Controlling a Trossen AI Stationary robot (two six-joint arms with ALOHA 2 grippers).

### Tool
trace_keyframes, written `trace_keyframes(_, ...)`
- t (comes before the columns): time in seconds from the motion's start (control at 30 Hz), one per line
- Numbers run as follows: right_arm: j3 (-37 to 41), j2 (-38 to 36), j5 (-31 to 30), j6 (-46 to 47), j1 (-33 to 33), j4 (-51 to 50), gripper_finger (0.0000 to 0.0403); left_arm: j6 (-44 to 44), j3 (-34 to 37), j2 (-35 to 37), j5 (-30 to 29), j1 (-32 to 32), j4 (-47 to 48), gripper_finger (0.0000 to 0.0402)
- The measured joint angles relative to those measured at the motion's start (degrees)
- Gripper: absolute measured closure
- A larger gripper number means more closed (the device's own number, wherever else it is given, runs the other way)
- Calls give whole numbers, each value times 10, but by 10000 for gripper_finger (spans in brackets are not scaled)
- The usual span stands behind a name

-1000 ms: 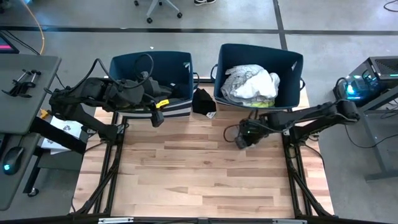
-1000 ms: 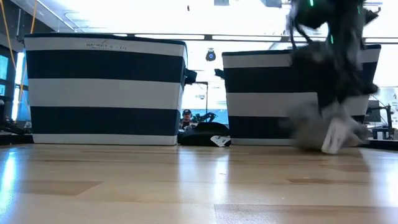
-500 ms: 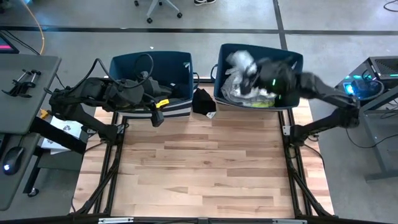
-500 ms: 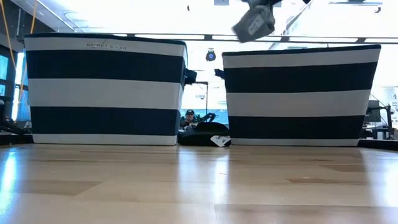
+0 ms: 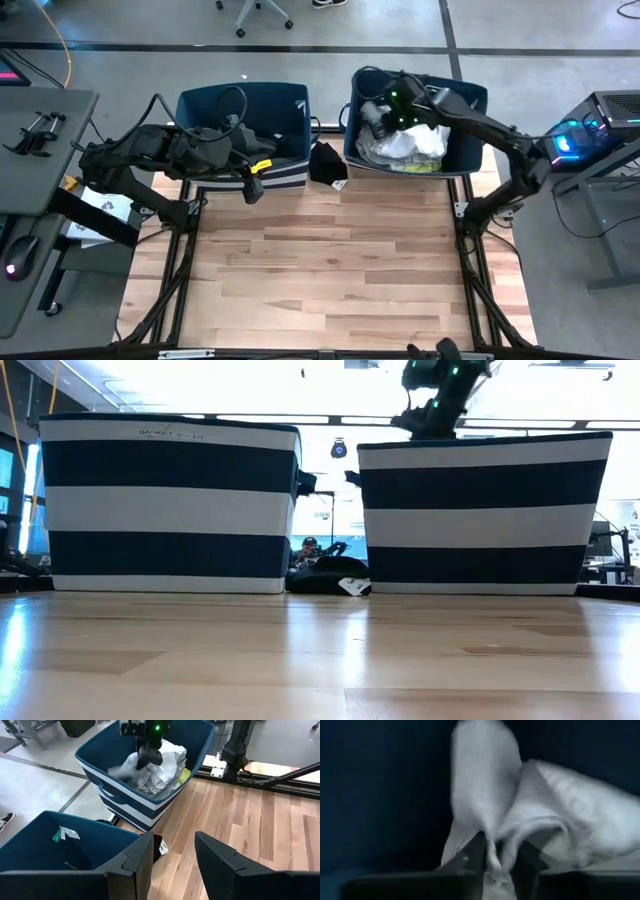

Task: Sort clothes
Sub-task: Put the gray underwear into the right laundry bin, then put the black underwear into the left laundry bin

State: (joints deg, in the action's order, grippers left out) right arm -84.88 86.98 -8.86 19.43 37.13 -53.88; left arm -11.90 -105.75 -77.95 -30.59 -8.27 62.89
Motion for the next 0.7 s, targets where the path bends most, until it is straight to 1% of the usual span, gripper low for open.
trace_keyframes(0.07, -12, 10, 34, 3, 6, -8, 301, 0, 0, 0, 0, 0, 0, 271)
trace_keyframes(0.13, -26, 6, 47, 3, 5, -11, 269, 0, 0, 0, 0, 0, 0, 271)
trace_keyframes(0.23, -57, -13, 18, -3, -21, -9, 242, 0, 0, 0, 0, 0, 1, 271)
trace_keyframes(0.33, -79, -46, -26, -25, -76, 5, 235, 0, 0, 0, 0, 0, 1, 271)
trace_keyframes(0.43, -80, -75, -58, -62, -165, 32, 234, 0, 0, 0, 0, 0, 1, 271)
trace_keyframes(0.5, -80, -80, -82, -80, -243, 38, 234, 0, 0, 0, 0, 0, 1, 271)
trace_keyframes(0.57, -70, -80, -122, -83, -323, 39, 234, 4, 0, 0, 0, 0, 1, 271)
trace_keyframes(0.63, -34, -80, -154, -64, -398, 59, 234, 12, 0, 0, 0, 0, 2, 271)
trace_keyframes(0.7, 20, -79, -176, -21, -459, 94, 234, 19, 0, 0, 2, 0, 2, 271)
